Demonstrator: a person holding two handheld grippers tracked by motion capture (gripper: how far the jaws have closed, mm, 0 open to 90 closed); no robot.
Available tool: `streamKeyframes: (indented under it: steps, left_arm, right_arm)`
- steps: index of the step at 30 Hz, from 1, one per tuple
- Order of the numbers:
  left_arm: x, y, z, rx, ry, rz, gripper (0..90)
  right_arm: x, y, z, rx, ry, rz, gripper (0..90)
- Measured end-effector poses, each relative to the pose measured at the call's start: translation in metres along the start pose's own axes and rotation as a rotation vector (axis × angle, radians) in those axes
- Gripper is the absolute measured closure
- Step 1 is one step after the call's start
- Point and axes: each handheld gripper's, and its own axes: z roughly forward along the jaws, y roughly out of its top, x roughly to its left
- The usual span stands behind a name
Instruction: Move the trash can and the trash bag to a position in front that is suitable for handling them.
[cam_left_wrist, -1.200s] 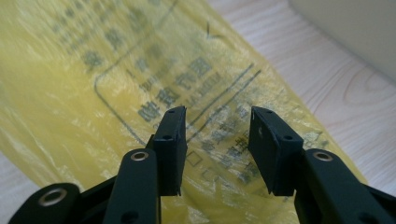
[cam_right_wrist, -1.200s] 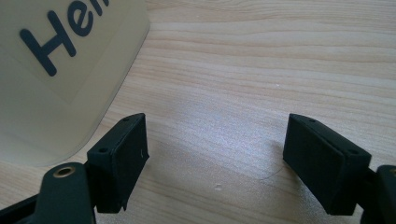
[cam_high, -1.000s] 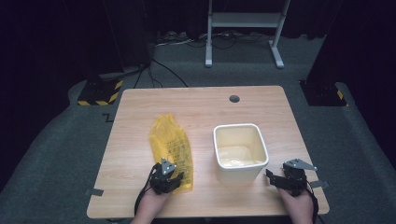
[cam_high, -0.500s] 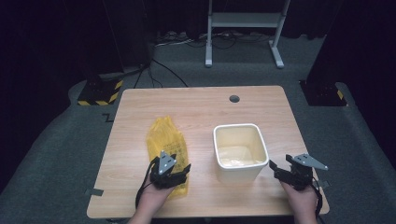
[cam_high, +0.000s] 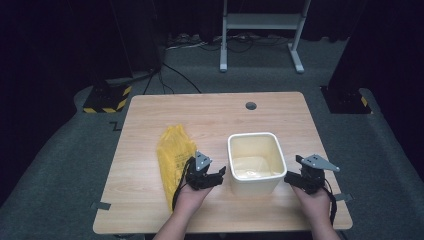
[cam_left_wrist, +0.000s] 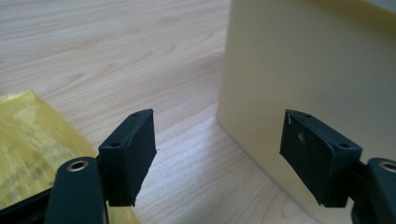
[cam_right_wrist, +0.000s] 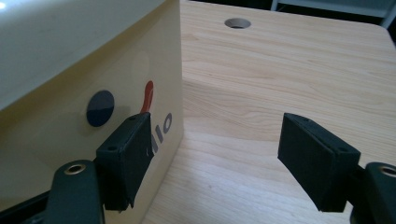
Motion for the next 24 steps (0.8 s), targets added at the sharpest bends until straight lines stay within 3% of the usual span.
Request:
streamKeyframes:
  steps: [7, 11, 15, 20, 23, 24]
  left_arm:
    - [0.012, -0.011, -0.019, -0.013, 0.013, -0.007, 27.5]
    - [0.018, -0.019, -0.031, -0.016, 0.000, -0.033, 29.8]
    - [0.015, -0.019, -0.032, -0.017, 0.002, -0.008, 27.3]
    - [0.023, -0.020, -0.041, -0.035, 0.028, 0.016, 24.1]
    - [0.045, -0.029, -0.060, -0.037, 0.092, 0.029, 22.5]
    - [0.045, -0.029, -0.060, -0.037, 0.092, 0.029, 22.1]
  right_arm:
    - [0.026, 0.005, 0.011, -0.002, 0.034, -0.034, 26.2]
    - [0.041, 0.009, 0.019, -0.006, 0.049, -0.047, 27.9]
    - [0.039, 0.005, 0.019, -0.009, 0.023, -0.046, 26.0]
    - [0.029, -0.008, 0.006, -0.043, 0.016, 0.001, 25.1]
    - [0.026, -0.016, -0.002, -0.074, 0.012, 0.015, 24.3]
    - [0.026, -0.016, -0.002, -0.074, 0.012, 0.015, 24.3]
